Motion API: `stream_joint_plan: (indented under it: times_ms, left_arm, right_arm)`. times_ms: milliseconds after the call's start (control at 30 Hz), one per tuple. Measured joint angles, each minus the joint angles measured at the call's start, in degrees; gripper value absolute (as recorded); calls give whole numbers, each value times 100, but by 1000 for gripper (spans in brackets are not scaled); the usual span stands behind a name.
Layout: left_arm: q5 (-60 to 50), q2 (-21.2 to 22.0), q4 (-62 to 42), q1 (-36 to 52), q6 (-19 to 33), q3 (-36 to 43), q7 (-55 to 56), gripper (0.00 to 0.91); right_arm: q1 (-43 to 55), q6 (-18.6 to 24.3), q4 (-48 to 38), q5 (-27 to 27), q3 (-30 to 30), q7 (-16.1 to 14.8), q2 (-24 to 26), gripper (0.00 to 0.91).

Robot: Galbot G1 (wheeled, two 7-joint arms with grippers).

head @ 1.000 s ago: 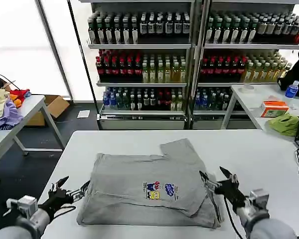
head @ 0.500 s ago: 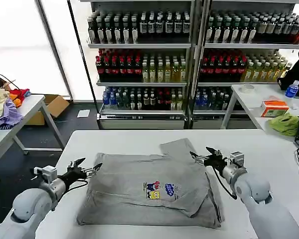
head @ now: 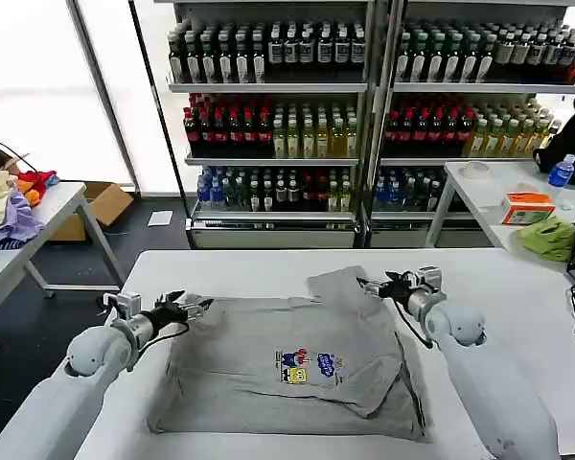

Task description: Fold and organize the clothes.

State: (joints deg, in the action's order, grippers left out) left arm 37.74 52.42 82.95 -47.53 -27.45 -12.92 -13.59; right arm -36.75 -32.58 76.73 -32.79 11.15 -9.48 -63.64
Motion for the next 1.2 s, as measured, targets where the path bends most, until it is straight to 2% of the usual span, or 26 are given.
stream_joint_plan:
  times_ms: [200, 267, 300, 333, 367, 400, 433, 467, 500, 1200]
  left_arm:
    - [5, 59, -314, 203, 7, 202, -22, 907]
    - [-3, 87, -371, 239, 11, 251, -21, 907]
    - [-10, 99, -397, 257, 15, 270, -21, 907]
    - [-14, 115, -424, 273, 23, 286, -21, 715]
    - [-14, 126, -445, 285, 25, 301, -23, 433]
    - [-15, 130, -462, 292, 27, 315, -28, 272]
    - [-13, 133, -475, 300, 28, 328, -32, 171]
    - [-4, 135, -487, 305, 29, 334, -35, 30]
    - [0, 136, -494, 307, 29, 341, -32, 10]
    - [48, 75, -500, 160, 64, 335, 22, 10]
  right_arm:
    - [334, -6, -482, 98, -197, -9, -209, 907]
    - [412, -9, -626, 143, -265, -9, -275, 514]
    - [435, -10, -690, 158, -305, -8, -311, 30]
    - [450, -10, -737, 172, -338, -3, -343, 0]
    - [464, -9, -779, 189, -365, 4, -369, 0]
    - [484, -9, -821, 206, -391, 15, -389, 0]
    - [498, -8, -844, 212, -413, 22, -399, 0]
    - [511, -7, -868, 221, -435, 34, -408, 0]
    - [519, -5, -889, 228, -458, 50, -416, 0]
    - [451, -9, -818, 142, -533, 277, -512, 0]
